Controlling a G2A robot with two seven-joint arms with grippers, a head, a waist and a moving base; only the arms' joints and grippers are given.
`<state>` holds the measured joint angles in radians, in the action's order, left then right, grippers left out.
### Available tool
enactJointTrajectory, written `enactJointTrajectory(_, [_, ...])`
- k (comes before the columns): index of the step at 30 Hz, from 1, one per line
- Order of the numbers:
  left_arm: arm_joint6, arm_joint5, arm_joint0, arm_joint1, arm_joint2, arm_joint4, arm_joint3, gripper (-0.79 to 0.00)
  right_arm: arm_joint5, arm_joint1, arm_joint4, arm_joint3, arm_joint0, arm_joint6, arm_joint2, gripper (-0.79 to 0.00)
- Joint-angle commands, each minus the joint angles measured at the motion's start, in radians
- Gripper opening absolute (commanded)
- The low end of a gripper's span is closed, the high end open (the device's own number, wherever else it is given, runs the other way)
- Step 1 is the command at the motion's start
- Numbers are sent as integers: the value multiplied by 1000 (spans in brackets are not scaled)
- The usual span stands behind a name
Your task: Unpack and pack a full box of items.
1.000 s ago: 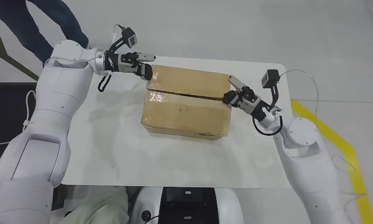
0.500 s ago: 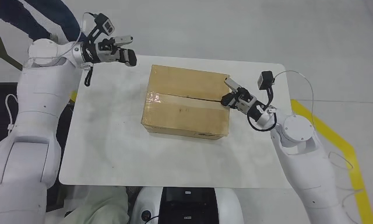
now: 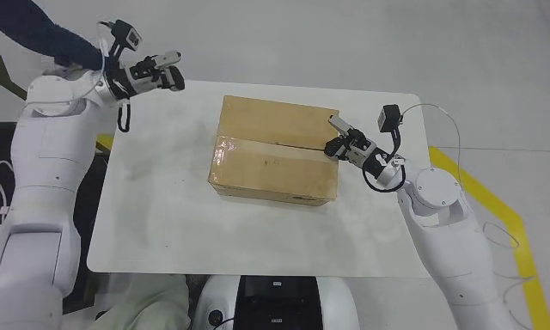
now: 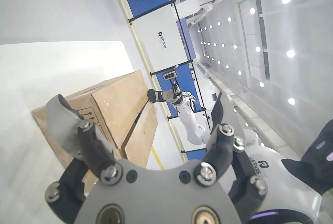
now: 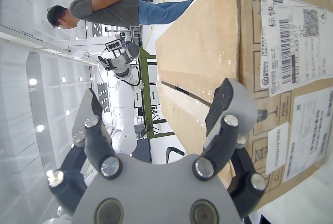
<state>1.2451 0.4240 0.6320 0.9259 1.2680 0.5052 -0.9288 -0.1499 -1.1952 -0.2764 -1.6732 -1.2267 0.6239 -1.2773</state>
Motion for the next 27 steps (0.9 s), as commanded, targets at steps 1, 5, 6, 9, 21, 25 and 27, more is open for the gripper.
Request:
enactJointTrajectory(1, [-49,1,50,-8,18,-26,-65,0,0,0,0,0,0,0,0,0])
enactJointTrajectory(5, [-149,-4,146,-20,61,-55,-180,0,0,0,0,0,0,0,0,0])
enactJointTrajectory(6, [-176,-4,167,-23,72,-60,-205,0,0,0,0,0,0,0,0,0])
enactJointTrajectory(9, [-242,-15,221,-28,97,-70,-270,0,0,0,0,0,0,0,0,0])
enactJointTrajectory(21, [-243,-17,225,-28,99,-69,-277,0,0,0,0,0,0,0,0,0])
enactJointTrajectory(25, [-318,-49,250,-27,114,-55,-309,0,0,0,0,0,0,0,0,0])
enactJointTrajectory(27, [-363,-54,287,-30,131,-82,-357,0,0,0,0,0,0,0,0,0])
